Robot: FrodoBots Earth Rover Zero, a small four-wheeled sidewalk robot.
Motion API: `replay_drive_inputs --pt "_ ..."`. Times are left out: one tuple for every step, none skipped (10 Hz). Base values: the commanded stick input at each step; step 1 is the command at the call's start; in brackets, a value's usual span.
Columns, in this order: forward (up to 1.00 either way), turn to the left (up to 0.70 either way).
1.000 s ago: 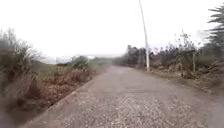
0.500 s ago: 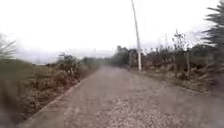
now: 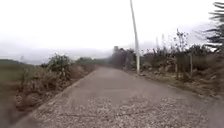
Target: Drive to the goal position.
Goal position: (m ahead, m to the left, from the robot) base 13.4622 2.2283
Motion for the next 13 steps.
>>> replay_drive_inputs --pt "0.85 0.00" --pt "0.85 0.00" --pt "0.85 0.00" --pt "0.85 0.00" --pt "0.85 0.34" --pt "0.85 0.34" --pt "0.85 0.30" --pt "0.85 0.22" --pt "0.85 0.00" --pt "0.85 0.00" --pt "0.85 0.00" --pt "0.85 0.01" --pt "0.85 0.02"
